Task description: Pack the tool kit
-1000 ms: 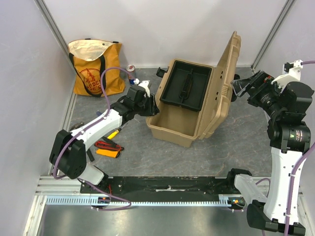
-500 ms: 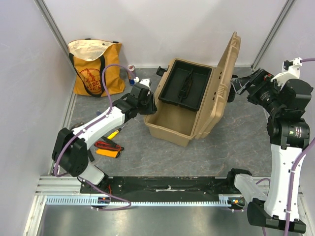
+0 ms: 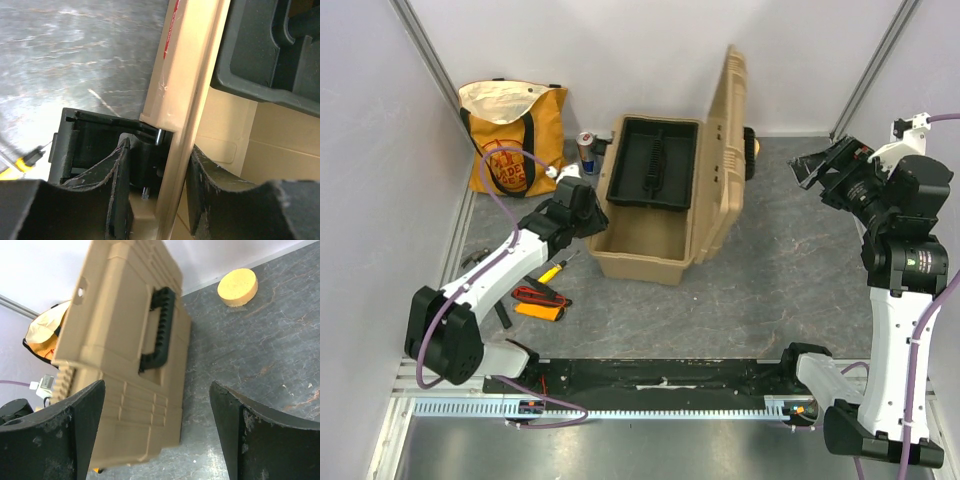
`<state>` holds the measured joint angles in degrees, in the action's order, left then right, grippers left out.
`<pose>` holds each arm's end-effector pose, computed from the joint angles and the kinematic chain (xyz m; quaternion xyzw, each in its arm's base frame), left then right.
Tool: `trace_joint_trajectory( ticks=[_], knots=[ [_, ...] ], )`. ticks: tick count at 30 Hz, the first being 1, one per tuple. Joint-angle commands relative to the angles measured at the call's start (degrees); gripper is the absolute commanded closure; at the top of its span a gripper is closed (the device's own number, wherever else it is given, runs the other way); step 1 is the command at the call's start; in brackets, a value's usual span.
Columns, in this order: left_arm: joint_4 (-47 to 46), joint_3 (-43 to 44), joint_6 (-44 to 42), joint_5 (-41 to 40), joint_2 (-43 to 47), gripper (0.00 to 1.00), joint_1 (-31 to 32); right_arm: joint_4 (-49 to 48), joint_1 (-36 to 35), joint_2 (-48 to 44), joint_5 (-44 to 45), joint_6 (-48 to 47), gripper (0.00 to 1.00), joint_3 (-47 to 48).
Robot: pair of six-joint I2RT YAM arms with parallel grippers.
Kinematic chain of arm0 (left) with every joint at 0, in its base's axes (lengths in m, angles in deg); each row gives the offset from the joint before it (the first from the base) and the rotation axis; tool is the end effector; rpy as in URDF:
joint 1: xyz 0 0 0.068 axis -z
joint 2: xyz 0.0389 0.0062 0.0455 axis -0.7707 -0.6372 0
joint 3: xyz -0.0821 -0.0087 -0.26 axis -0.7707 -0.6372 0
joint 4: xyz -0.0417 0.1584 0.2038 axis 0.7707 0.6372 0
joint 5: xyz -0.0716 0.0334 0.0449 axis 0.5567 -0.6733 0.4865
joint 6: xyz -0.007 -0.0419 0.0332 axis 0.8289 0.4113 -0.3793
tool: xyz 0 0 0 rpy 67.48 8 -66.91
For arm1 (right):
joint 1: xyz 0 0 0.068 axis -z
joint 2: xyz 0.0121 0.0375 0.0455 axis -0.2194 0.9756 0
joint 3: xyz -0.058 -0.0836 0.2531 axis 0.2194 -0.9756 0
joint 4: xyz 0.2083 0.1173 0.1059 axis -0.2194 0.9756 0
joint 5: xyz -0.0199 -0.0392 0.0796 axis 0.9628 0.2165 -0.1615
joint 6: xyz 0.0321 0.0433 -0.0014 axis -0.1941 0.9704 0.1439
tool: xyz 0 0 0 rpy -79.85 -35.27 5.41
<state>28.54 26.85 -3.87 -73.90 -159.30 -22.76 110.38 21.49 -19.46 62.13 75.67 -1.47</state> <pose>0.2709 -0.1352 0.2722 -0.1043 0.9046 -0.1508 0.3849 0.1555 -0.0122 0.4768 0.1570 0.7555 0.2464 0.5864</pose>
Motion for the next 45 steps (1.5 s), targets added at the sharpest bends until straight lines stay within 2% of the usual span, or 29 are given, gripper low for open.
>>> trace_joint_trajectory(
  ticks=[1, 6, 10, 14, 17, 26, 40, 45],
  knots=[
    [-0.3, -2.5, 16.8, -7.3, 2.6, 0.96, -5.0, -2.5, -0.4, 0.3, -1.2, 0.4, 0.09, 1.2],
    [-4.0, -3.1, 20.4, -3.6, 0.1, 0.90, -2.6, -3.6, -0.6, -0.1, -1.8, 1.3, 0.09, -0.4],
    [-4.8, 0.0, 21.1, -2.2, -3.5, 0.84, -0.5, -3.3, -0.6, -0.2, -1.4, 0.8, 0.09, -0.4],
    [-6.0, 1.2, 17.9, -0.1, -4.3, 0.73, -0.1, -2.1, -0.8, 0.2, 0.0, 0.0, 0.09, 0.8],
    [-7.4, 1.8, 13.5, 2.5, -4.3, 0.69, -0.1, -2.1, -0.9, 0.4, 0.2, 0.0, 0.09, 1.2],
    [-8.9, 4.7, 7.7, 12.4, -7.8, 0.76, 0.6, -1.1, -0.8, 1.2, 2.3, -0.4, 0.09, 3.7],
    [-7.8, -1.2, 9.5, 8.3, -3.2, 0.77, 4.8, 0.1, -0.8, 2.7, 5.1, -0.7, 0.09, 9.9],
    [-7.8, -3.5, 10.1, 7.5, -0.8, 0.73, 6.4, 0.5, -0.8, 3.4, 5.9, -1.0, 0.09, 12.4]
  ],
)
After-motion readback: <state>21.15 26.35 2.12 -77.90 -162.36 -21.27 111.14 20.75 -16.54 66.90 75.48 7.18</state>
